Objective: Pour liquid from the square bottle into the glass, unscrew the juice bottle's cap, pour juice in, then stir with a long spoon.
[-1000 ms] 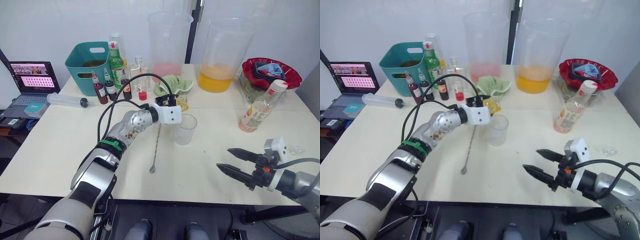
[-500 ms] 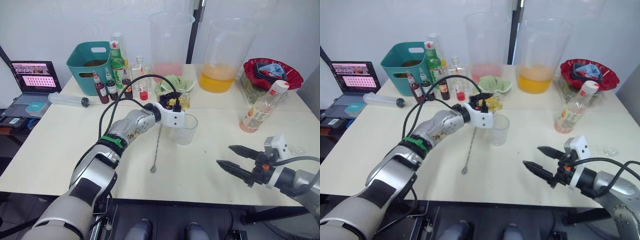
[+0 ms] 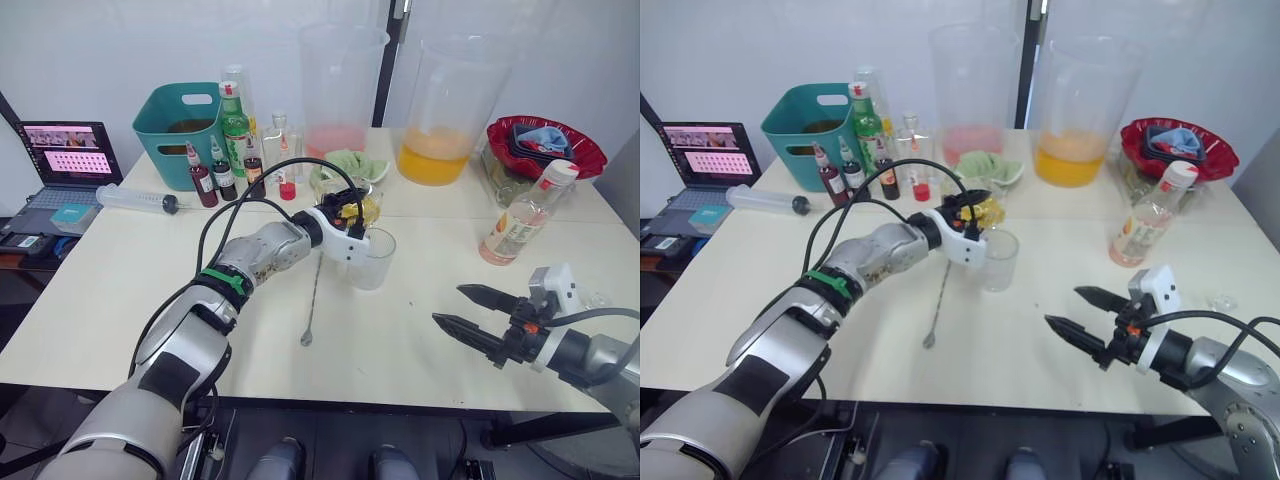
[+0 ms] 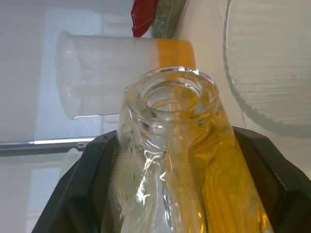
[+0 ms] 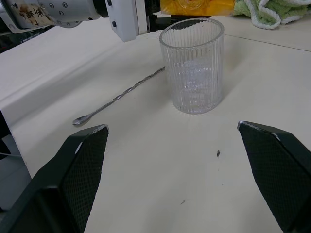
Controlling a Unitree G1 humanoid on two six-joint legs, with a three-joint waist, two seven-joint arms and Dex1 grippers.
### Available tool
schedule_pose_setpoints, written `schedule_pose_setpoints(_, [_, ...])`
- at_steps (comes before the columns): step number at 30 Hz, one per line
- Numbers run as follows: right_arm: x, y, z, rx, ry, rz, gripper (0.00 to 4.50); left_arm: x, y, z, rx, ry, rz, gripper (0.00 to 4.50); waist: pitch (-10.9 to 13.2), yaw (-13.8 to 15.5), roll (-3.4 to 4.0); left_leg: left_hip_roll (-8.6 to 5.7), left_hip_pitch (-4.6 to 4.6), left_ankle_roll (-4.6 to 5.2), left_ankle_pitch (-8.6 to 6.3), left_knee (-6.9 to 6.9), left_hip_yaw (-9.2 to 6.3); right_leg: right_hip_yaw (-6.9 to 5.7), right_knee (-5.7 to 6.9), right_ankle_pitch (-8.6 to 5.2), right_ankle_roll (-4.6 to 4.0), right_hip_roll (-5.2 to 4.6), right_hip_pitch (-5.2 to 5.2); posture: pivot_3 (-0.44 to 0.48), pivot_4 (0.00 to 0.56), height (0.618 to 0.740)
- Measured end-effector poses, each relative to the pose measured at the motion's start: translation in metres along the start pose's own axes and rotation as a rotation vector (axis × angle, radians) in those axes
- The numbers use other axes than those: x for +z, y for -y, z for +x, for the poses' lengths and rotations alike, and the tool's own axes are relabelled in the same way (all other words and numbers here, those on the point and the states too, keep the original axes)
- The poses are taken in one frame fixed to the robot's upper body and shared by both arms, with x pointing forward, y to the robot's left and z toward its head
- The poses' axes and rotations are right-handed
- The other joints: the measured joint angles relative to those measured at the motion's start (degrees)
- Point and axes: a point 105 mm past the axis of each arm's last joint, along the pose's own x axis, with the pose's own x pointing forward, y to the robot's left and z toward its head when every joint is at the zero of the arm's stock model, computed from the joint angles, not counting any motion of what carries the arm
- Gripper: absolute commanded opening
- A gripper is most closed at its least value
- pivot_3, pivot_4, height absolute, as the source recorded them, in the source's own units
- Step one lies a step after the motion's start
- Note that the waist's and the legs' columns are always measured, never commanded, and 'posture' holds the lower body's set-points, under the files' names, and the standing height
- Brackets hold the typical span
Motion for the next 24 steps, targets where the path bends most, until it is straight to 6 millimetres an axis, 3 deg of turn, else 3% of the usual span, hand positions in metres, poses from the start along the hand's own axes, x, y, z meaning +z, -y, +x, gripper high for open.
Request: schedule_pose_setpoints(24, [0.0056, 0.0008, 0.003, 0.003, 0.016, -0.015, 4.5, 0.0038, -0.003, 0.0013, 0.031, 0.028, 0.159, 2.81, 0.0, -0.02, 0.0, 0.0, -0.02, 0.0, 0.0, 0.01, 0.01, 0.0, 0.01, 0.0, 0.0, 0.0, -0.02, 0.0, 0.15, 0.74])
